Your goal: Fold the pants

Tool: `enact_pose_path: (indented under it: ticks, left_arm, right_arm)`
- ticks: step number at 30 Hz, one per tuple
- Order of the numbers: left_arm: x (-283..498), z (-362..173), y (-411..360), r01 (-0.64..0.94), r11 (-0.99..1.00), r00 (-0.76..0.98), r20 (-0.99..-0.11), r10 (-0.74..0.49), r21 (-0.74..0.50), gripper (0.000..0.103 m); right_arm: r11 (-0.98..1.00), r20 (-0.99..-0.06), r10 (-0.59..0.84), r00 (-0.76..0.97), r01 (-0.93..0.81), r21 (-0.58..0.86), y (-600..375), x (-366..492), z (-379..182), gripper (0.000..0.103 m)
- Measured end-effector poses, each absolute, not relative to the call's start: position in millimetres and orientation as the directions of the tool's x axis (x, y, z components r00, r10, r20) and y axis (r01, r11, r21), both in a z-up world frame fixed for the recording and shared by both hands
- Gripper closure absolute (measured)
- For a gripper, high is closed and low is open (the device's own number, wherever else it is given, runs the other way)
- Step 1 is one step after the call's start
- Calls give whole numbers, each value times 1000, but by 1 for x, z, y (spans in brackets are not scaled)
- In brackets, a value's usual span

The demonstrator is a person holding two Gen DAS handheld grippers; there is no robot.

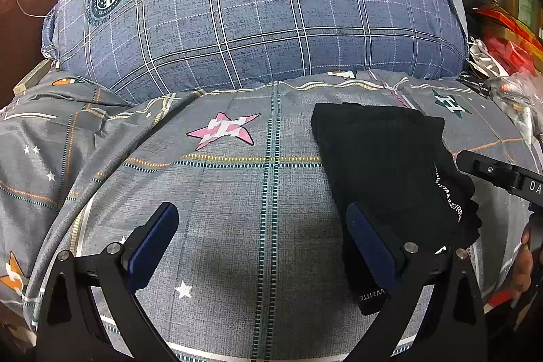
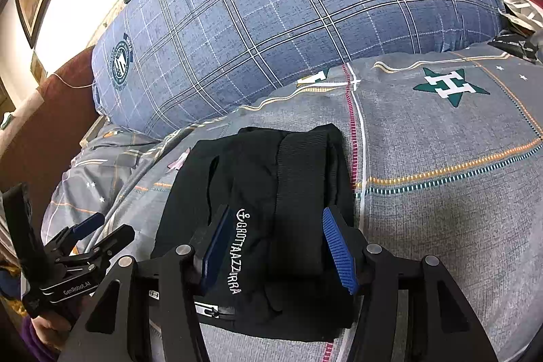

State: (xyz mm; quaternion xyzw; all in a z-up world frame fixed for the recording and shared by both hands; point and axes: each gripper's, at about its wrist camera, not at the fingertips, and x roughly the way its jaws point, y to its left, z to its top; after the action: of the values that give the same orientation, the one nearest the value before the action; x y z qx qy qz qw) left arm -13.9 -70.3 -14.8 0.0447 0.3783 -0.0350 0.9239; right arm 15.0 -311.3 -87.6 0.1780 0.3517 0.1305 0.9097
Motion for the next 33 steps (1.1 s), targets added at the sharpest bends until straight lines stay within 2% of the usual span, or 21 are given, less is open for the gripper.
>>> enact_pose_path:
  ticks: [19, 22, 25, 29, 33]
  left_arm:
    - [-9, -12, -75, 120, 992, 709, -703, -51, 49, 2]
    - [-7, -12, -77, 145, 989, 701, -708, -90, 19, 2]
    - [-2, -13, -81, 209, 976, 660, -730, -181, -53, 2]
    - [7, -23, -87, 279, 942, 558, -766, -318, -188, 2]
    - [14, -31, -92, 293, 924, 507, -780, -367, -244, 3]
  right_arm:
    - [900, -592, 361, 720, -103, 424, -315, 18, -87, 44]
    - [900, -590, 361, 722, -104, 423, -318, 19, -87, 43]
    - [888, -585, 371, 721, -91, 450, -329, 22, -91, 42]
    - [817, -554, 440, 706, -59, 573, -354, 32, -103, 41]
    - [748, -517, 505, 691, -52, 661, -365, 40, -111, 40]
